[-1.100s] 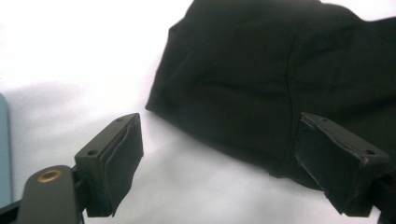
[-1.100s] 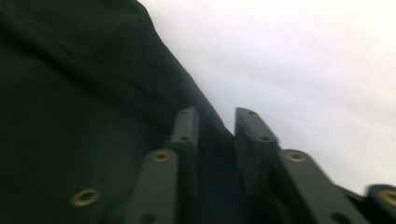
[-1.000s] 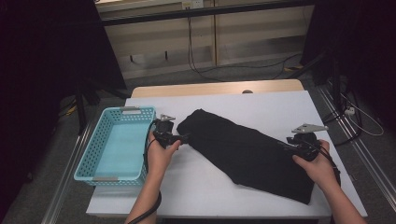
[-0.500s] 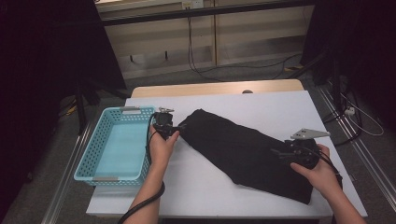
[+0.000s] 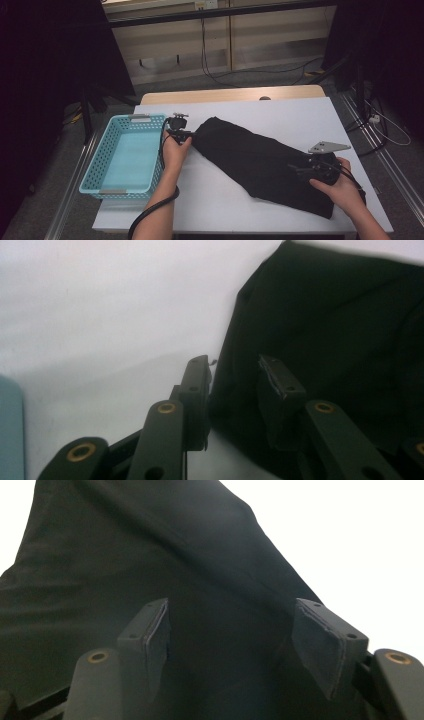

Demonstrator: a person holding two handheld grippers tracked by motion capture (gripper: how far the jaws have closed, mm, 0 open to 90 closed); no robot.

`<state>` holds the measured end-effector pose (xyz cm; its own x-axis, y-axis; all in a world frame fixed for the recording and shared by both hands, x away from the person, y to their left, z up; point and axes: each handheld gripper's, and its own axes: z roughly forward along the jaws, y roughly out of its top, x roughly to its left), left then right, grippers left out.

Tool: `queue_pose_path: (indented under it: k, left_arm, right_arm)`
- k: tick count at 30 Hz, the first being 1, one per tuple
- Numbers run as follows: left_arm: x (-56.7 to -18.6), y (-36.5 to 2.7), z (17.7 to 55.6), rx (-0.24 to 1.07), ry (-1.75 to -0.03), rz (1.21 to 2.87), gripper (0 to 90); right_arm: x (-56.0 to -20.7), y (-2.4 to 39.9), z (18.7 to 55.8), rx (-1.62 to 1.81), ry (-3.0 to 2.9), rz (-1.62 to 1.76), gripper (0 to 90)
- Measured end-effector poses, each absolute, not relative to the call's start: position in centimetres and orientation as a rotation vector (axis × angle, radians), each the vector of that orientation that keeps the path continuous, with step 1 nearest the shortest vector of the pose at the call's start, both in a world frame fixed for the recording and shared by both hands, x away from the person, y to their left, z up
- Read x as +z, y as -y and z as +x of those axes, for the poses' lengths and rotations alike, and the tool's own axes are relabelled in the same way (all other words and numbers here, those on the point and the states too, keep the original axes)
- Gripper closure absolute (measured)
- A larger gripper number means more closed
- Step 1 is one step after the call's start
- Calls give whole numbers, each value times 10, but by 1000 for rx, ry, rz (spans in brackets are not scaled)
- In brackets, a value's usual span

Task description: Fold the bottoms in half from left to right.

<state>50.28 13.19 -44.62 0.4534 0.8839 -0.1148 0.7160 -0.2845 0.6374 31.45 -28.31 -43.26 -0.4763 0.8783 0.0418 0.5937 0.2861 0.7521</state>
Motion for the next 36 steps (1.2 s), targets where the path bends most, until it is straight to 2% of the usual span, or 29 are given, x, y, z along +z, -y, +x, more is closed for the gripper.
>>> queue_pose_path:
  k: [1,4,7,13,18,23,30,35,36]
  left_arm:
    - [-447,-133,503,355,-1346,2072,631]
    - [-445,-134,502,407,-1367,2083,467]
    - [-439,-135,500,435,-1363,2079,402]
    - [-433,-136,497,419,-1390,2055,398]
    - [-444,-135,495,346,-1459,2046,397]
    - [-446,-133,495,347,-1466,2043,394]
    - [-444,-135,496,282,-1462,2046,552]
    - [-445,-135,495,131,-1450,2002,778]
    - [-445,-134,494,125,-1446,2006,794]
  right_arm:
    - [-433,283,314,1022,-2183,1325,325]
    - [-433,284,312,1015,-2184,1324,325]
    - [-431,285,311,1018,-2178,1323,325]
    - [-430,287,308,1024,-2169,1332,325]
    - [-430,287,307,1027,-2174,1322,297]
    - [-428,291,307,1052,-2153,1342,253]
    - [-419,312,308,1090,-2081,1418,212]
    - [-418,326,308,1112,-2024,1468,210]
    - [-418,327,308,1111,-2020,1471,207]
